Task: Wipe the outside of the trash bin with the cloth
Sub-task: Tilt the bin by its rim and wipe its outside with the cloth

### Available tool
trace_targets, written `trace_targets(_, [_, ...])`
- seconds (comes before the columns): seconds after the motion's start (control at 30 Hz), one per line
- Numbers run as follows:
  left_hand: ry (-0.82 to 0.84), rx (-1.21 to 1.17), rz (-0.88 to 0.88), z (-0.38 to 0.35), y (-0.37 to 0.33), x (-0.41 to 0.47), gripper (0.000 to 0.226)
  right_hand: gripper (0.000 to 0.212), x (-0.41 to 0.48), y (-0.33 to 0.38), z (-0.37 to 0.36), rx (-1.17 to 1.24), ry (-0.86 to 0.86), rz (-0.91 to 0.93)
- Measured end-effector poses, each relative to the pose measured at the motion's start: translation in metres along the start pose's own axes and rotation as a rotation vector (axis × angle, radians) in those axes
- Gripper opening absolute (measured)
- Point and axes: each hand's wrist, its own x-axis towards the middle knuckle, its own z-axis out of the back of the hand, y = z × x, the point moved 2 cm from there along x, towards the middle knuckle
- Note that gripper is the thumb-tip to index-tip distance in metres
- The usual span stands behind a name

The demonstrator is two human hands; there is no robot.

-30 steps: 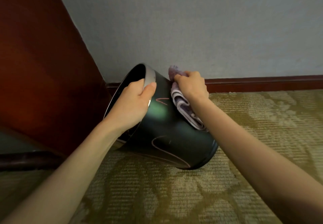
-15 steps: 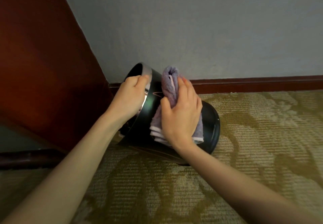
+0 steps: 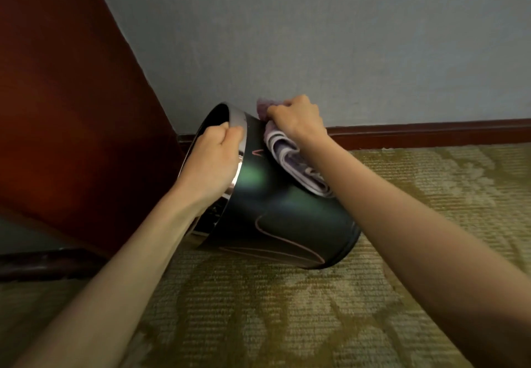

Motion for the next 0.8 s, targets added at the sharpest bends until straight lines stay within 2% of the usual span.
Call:
trace_targets(0.07, [0.001,0.012,0.012,-0.002,-0.002,0.002,0.034,0.042,0.01,0.0,0.0,0.001,0.038,-0.023])
trace_targets(0.2, [-0.032,0.073,0.014,-0.001,-0.002,0.008,0.033,0.036,0.008,-0.004,-0.002,-0.033,0.01,0.015])
trace_targets(0.37, [-0.005,0.076,-0.021,0.004,0.003,0.003,0.037,0.023,-0.034,-0.011,-0.006,-0.034,-0.214,0.163])
trace_targets(0.47, [-0.008,0.073,-0.008,0.008,0.004,0.007,0.038,0.038,-0.066,-0.013,-0.017,0.051,-0.327,0.296])
trace_targets(0.57, [-0.008,0.078,0.004,0.01,0.001,0.013,0.04,0.052,-0.093,-0.019,-0.03,0.023,-0.404,0.36])
trace_targets(0.67, [-0.012,0.076,-0.003,0.008,-0.004,0.013,0.043,0.052,-0.098,-0.024,-0.031,-0.009,-0.425,0.382])
trace_targets(0.8, [-0.026,0.091,0.024,0.001,-0.011,0.013,0.043,0.041,-0.081,-0.019,-0.018,0.007,-0.379,0.375])
